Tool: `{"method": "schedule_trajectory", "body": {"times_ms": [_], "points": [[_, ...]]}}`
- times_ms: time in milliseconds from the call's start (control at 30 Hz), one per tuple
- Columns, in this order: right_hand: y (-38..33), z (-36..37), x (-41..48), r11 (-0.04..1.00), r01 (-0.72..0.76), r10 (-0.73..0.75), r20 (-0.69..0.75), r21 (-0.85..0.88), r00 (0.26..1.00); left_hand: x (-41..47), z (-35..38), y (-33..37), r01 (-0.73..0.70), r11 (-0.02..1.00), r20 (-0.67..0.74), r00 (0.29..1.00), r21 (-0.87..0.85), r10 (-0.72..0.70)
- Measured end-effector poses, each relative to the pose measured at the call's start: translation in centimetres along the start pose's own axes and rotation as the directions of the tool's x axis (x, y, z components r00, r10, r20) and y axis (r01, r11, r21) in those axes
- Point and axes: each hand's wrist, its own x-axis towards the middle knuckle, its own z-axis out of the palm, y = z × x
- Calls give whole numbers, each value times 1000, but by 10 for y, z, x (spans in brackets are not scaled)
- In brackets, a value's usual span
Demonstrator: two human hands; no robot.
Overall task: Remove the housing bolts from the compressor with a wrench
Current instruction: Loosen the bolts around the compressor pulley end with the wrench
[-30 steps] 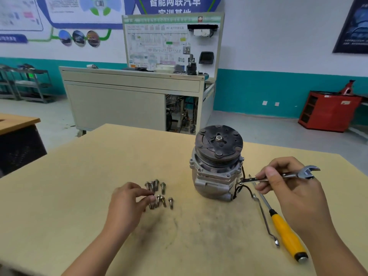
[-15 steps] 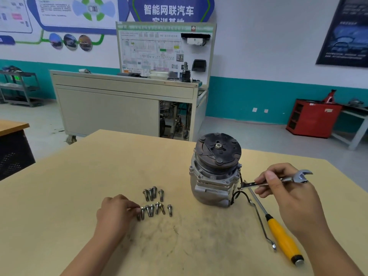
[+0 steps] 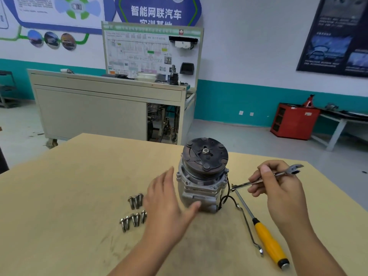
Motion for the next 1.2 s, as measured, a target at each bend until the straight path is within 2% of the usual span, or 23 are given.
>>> {"method": "schedule_trajectory", "body": {"times_ms": [233,400,533,600,700,933,1200], "points": [[7,-9,3,1000,-27,27,-21,4,999,49,30,70,4,990,-69,997,-142,-14],[9,-17,9,1000,-15,15,93,-1,996,60,38,59,-94,967,-172,984,-236,54],[5,-19,23,999,42,-43,148,10,988,66,34,45,-166,948,-146,981,-270,130],[0,-19,31,996,62,-72,155,66,985,73,29,35,-205,938,-105,978,-280,182],[-3,-17,40,990,89,-106,166,106,980,87,14,18,-238,908,34,963,-345,266],[-13,-4,63,980,168,-194,294,110,936,121,-13,-7,-221,864,323,862,-452,390],[-28,28,80,961,277,-252,443,9,860,132,-17,-14,-163,841,426,803,-516,417]]}}
